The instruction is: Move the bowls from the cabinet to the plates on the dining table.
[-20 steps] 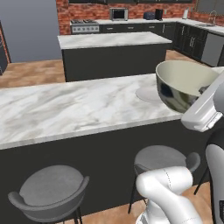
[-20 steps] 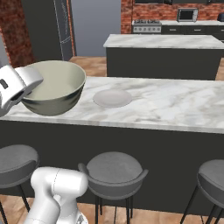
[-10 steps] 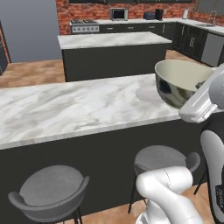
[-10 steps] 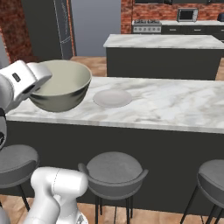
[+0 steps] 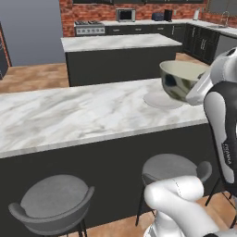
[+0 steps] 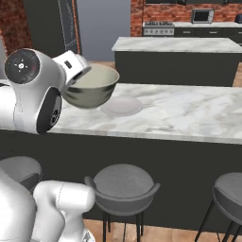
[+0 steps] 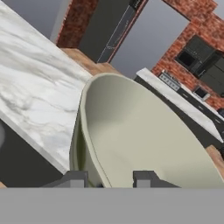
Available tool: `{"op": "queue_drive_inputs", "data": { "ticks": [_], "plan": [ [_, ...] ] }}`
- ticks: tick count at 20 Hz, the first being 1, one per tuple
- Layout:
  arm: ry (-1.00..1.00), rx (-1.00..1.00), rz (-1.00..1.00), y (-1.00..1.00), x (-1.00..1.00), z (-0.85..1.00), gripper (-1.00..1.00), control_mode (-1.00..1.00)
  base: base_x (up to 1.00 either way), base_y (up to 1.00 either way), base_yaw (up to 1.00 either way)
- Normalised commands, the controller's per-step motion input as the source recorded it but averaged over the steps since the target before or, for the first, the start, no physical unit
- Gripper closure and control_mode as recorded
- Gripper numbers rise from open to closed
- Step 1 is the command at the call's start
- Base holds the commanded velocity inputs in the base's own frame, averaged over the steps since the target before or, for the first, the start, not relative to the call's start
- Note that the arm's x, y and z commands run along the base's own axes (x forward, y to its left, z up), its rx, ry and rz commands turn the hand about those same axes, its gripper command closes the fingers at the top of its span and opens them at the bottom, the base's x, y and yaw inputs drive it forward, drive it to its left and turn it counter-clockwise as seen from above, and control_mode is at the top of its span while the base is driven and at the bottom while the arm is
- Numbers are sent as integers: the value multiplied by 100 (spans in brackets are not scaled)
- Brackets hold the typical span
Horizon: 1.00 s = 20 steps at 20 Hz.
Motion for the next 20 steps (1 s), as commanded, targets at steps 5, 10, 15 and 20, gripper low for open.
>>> {"op": "queue_drive_inputs", "data": {
  "ticks": [5,10,15,20],
  "plan": [
    [0,0,0,-8,40,0,100,-100,0,0,0],
    [2,0,0,-3,31,0,100,-100,0,0,0],
    [1,-1,0,-21,35,-5,100,-100,0,0,0],
    [4,-3,0,-12,45,-26,100,-100,0,0,0]
  ]
}}
